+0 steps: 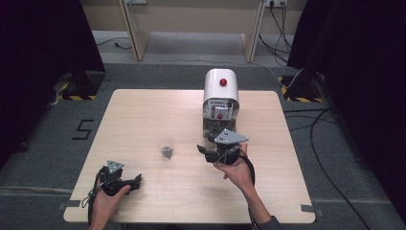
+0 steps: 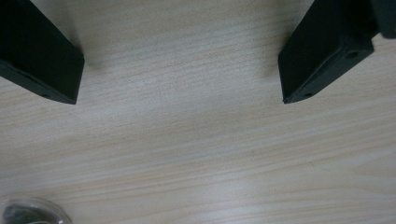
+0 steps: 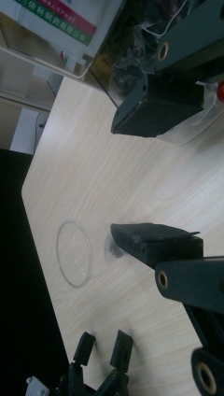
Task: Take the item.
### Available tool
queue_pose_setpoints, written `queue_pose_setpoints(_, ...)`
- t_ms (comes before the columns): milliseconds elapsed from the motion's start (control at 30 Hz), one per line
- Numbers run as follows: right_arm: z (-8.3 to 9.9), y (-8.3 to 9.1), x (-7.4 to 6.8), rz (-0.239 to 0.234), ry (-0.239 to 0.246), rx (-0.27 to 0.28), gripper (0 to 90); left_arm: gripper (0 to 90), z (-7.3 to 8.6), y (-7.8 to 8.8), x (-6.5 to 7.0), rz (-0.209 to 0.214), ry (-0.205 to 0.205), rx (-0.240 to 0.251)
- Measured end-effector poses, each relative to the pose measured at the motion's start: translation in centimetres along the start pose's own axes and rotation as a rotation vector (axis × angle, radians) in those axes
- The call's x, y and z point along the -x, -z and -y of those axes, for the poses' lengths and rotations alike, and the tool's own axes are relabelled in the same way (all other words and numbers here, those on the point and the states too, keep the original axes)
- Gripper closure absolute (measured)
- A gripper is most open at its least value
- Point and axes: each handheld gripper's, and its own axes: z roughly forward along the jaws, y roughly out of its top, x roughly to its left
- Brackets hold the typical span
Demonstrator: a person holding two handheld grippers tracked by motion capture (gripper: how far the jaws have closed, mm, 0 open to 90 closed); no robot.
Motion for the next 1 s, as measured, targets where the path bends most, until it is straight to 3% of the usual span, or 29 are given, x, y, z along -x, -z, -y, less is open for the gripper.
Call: queue_pose_setpoints(1000,4.3,3.7,1.4,0.049,-0.036,-0.056,44.2,0.0,0.0,0.0,0.0,0.001,0.0,-0.001)
